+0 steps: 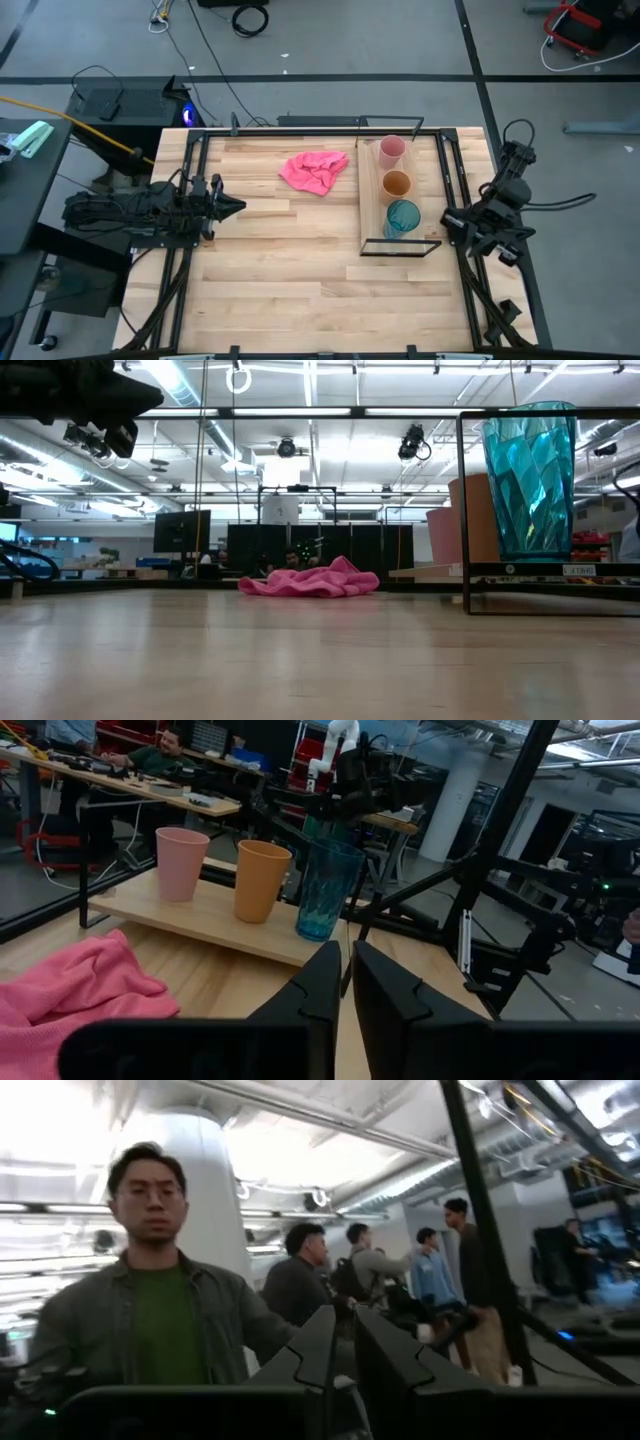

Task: Stack small to large cups/mugs on shelf
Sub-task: Return to Home Position

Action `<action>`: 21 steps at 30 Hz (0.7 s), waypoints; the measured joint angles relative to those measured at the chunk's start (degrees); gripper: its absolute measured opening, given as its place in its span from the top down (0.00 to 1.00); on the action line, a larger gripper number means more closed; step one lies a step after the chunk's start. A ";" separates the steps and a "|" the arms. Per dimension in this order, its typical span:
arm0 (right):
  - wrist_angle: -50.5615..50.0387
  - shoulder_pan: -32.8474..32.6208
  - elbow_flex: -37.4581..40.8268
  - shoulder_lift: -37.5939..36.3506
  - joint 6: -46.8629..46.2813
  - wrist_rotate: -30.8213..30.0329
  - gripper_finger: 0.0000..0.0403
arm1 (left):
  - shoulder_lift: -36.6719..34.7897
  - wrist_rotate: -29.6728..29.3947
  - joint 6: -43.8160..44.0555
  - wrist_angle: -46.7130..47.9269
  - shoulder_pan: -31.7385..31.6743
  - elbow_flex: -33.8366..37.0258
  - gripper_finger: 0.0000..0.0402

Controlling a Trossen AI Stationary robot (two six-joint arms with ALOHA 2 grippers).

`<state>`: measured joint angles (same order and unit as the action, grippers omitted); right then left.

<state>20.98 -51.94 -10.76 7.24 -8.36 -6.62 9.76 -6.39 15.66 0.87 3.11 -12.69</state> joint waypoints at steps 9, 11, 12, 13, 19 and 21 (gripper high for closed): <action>-5.12 0.00 0.01 -1.90 0.02 -3.37 0.88 | 0.00 -0.02 -1.27 0.30 0.00 0.04 0.92; -5.04 0.00 0.61 -1.94 0.02 -4.21 0.88 | 0.00 0.00 -1.40 0.30 0.00 0.04 0.92; -5.06 0.00 1.10 -1.94 0.01 -4.32 0.88 | 0.00 0.00 -1.38 0.30 0.00 0.04 0.92; -5.09 0.00 1.71 -1.92 -0.03 -4.56 0.88 | 0.00 0.00 -1.40 0.30 0.00 0.04 0.93; -4.11 0.00 5.56 -1.90 0.82 -6.16 0.88 | 0.00 0.00 -1.39 0.28 0.00 0.04 0.91; -4.37 0.00 5.60 -1.90 1.31 -6.55 0.88 | 0.00 0.00 -1.41 0.28 0.00 0.04 0.90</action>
<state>16.61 -51.94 -5.17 5.34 -7.05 -13.17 9.76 -6.39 14.25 1.15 3.11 -12.64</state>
